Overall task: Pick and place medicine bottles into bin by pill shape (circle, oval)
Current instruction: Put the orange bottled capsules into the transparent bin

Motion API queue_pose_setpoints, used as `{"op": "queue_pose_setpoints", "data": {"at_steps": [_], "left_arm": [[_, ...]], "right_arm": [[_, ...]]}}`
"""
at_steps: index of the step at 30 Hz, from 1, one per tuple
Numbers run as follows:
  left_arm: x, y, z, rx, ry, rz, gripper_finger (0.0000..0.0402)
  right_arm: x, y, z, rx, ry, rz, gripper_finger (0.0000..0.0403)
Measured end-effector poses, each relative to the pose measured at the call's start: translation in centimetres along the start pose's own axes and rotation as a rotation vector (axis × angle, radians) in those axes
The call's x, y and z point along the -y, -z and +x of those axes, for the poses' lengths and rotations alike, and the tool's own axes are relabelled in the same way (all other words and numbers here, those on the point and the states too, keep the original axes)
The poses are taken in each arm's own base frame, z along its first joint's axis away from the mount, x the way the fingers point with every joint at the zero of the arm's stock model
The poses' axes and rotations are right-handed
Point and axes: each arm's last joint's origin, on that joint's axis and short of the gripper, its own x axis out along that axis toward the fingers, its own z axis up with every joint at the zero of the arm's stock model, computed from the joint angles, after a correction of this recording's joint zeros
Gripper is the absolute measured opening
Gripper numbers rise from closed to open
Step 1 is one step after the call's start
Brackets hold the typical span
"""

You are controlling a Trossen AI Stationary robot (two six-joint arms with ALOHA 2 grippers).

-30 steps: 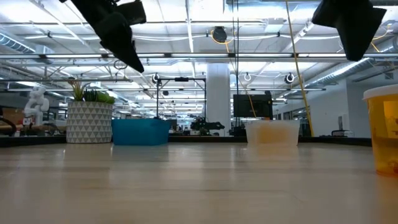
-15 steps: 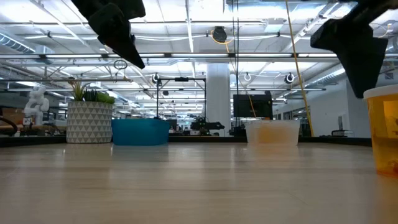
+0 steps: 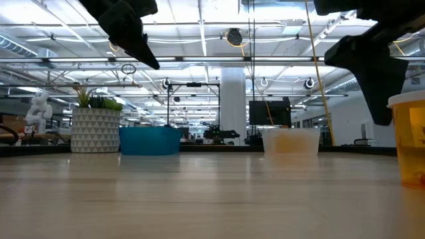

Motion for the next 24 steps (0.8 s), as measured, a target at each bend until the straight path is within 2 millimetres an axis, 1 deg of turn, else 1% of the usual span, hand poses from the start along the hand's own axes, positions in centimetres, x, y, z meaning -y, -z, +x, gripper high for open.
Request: {"op": "queue_pose_setpoints", "data": {"at_steps": [4,12,15,19,24], "left_arm": [[0.0,0.01,0.0,-0.001,0.0,0.0,0.0205],[0.0,0.01,0.0,-0.001,0.0,0.005,0.0205],[0.0,0.01,0.0,-0.001,0.0,0.006,0.0205],[0.0,0.01,0.0,-0.001,0.0,0.006,0.0205],[0.0,0.0,-0.01,0.0,0.0,0.006,0.0205]], "right_arm": [[0.27,-0.06,0.1,0.0,0.002,-0.008,0.0293],[0.27,-0.04,0.11,-0.003,0.0,-0.021,0.0228],[0.27,-0.04,0.11,-0.002,0.0,-0.014,0.0209],[0.27,-0.04,0.11,-0.002,0.0,0.008,0.0202],[0.58,-0.17,-0.06,0.002,0.001,0.021,0.0211]]}}
